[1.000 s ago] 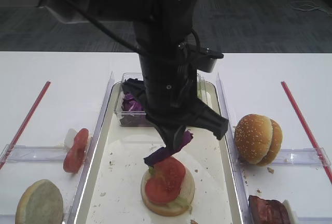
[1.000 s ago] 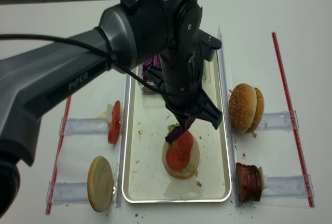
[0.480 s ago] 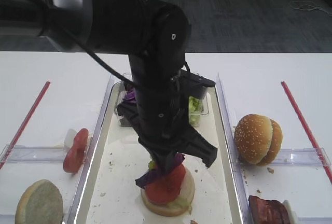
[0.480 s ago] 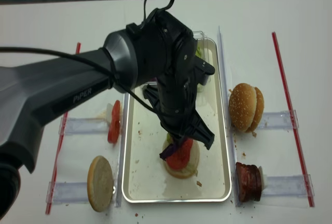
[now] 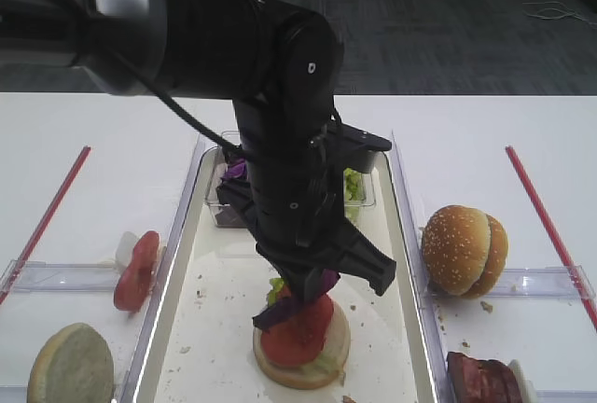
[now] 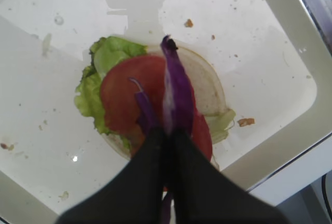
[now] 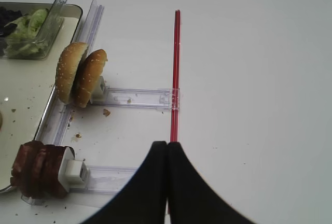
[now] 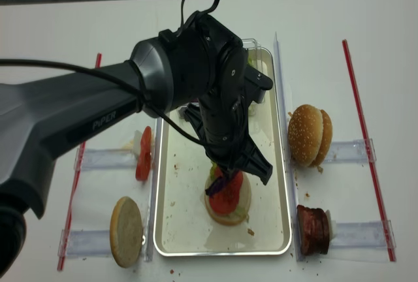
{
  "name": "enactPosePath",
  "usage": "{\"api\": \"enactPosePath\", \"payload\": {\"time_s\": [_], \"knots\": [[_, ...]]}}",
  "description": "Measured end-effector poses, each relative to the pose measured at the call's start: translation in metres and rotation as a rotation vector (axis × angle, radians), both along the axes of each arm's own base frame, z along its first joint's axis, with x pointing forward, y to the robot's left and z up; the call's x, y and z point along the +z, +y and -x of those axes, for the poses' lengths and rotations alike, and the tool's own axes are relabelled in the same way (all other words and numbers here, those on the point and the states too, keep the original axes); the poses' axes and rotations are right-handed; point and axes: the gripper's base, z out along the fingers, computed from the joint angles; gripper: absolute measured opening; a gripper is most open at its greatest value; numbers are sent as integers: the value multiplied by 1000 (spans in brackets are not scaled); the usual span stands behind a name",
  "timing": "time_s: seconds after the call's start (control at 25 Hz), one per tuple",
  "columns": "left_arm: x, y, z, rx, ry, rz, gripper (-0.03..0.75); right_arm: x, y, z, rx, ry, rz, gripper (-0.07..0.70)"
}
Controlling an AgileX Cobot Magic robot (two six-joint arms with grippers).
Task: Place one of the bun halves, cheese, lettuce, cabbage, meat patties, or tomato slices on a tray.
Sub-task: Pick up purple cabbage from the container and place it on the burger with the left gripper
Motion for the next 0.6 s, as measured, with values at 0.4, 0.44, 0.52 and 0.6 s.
{"api": "enactPosePath", "payload": {"time_s": [0.4,0.44,0.52,0.6], "knots": [[-10,-1,-1,0,16,-18,1,0,0,0,0,0,0,63],[-10,-1,-1,0,16,-18,1,0,0,0,0,0,0,63],[-10,-1,-1,0,16,-18,1,0,0,0,0,0,0,63],[-10,-1,-1,0,17,-19,1,0,0,0,0,0,0,63]]}}
